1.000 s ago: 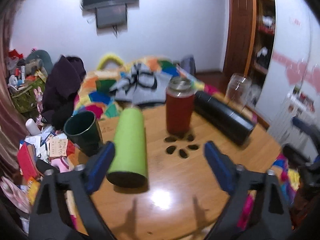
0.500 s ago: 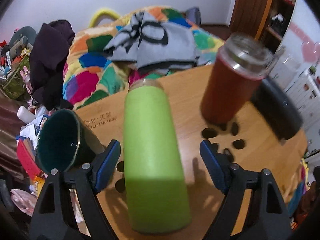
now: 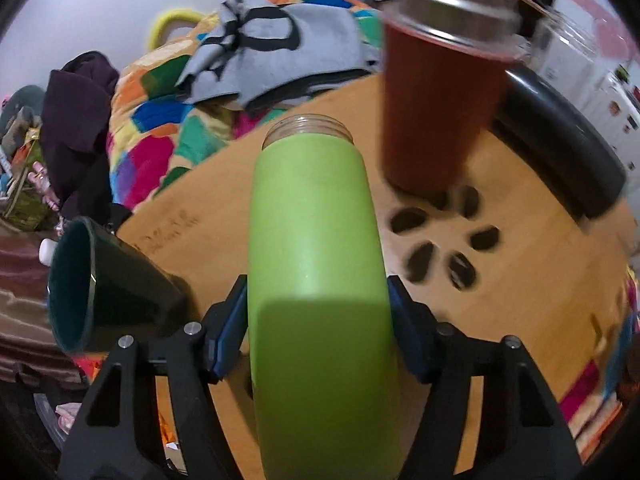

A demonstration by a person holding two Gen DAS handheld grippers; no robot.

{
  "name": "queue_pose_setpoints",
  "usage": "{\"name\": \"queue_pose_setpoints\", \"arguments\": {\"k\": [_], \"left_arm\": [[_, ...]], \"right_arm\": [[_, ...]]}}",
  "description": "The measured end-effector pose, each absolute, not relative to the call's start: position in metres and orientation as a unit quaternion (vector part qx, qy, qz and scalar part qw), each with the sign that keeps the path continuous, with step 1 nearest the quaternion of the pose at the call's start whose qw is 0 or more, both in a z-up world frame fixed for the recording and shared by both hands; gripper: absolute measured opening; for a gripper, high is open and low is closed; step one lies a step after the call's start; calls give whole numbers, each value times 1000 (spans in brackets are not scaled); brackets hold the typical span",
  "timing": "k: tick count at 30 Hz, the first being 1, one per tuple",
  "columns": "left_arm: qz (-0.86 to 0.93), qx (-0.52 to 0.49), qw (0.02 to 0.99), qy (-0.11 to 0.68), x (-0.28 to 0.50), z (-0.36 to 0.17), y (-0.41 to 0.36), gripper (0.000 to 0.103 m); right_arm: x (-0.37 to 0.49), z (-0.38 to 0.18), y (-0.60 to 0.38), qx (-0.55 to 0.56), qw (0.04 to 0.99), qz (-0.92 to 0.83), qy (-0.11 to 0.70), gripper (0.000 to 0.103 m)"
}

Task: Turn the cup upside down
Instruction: 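Move the left tool down and close it around the lying lime-green tumbler, then lift the tumbler with the left tool while the right tool reaches to grasp its body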

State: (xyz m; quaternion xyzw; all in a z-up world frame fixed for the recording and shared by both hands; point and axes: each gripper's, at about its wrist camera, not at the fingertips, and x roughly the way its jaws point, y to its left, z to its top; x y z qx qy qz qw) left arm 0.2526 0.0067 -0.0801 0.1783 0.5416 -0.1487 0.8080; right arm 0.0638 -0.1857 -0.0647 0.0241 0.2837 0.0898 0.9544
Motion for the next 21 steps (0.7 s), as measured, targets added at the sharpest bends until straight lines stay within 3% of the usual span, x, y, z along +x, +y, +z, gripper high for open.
{"name": "queue_pose_setpoints", "arguments": {"k": [4,21], "left_arm": [[-162,183,806,540,225,-79,-3,65],[-235,29,792,562,151,-75,-24,65]], "right_arm": [[64,-64,-185,25,954,96,283,103],[53,-74,-175,10,937,158,311,103]]}}
